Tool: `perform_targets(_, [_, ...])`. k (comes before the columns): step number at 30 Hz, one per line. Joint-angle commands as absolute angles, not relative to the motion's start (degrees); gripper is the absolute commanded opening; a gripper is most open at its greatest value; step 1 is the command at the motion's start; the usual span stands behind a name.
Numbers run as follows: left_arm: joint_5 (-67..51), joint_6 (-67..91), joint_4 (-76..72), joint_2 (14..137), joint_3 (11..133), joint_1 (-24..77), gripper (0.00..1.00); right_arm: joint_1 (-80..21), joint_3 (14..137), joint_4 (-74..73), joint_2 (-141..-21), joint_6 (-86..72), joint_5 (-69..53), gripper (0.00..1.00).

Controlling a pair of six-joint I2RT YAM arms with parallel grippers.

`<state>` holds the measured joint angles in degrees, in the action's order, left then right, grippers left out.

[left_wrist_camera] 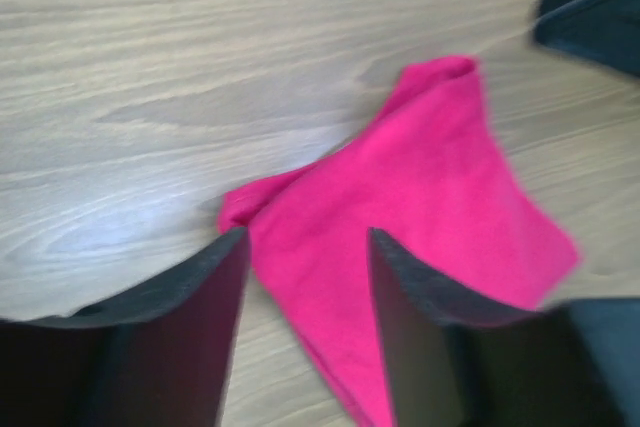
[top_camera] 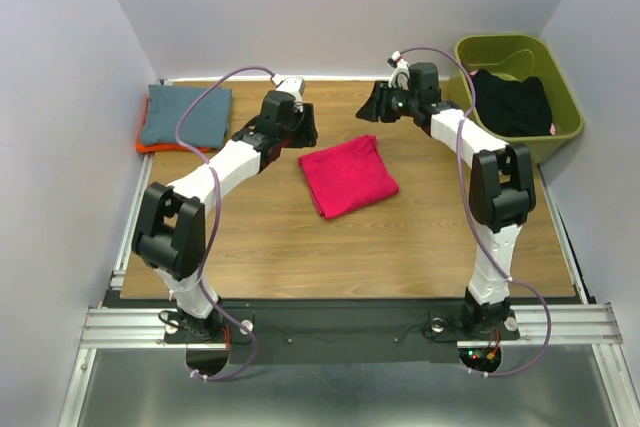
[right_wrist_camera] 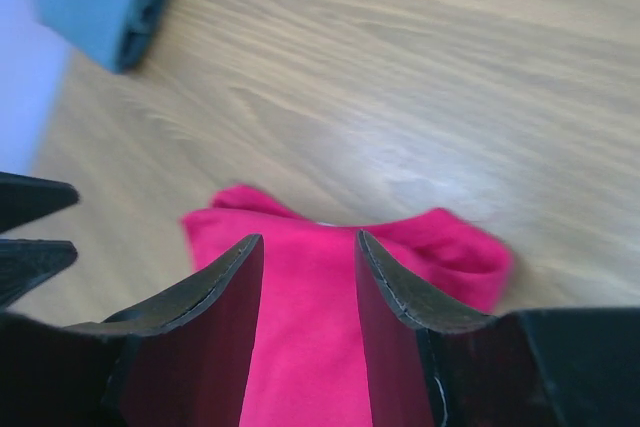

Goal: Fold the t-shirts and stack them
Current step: Fold the tshirt

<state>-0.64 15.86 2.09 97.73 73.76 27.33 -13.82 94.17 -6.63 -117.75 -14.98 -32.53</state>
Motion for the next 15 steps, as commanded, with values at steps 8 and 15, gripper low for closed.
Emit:
perform_targets(8, [-7.29, 19.86, -5.10, 101.42, 71.01, 27.16, 0.34, -14.94, 90.26, 9.40, -122.25, -30.94, -44.21, 0.47])
perform_targets(15, [-9.93, 22.06, -7.73, 108.97, 72.42, 24.35, 0.33, -12.92, 90.53, 9.75, -130.51, -32.17, -43.07, 0.45])
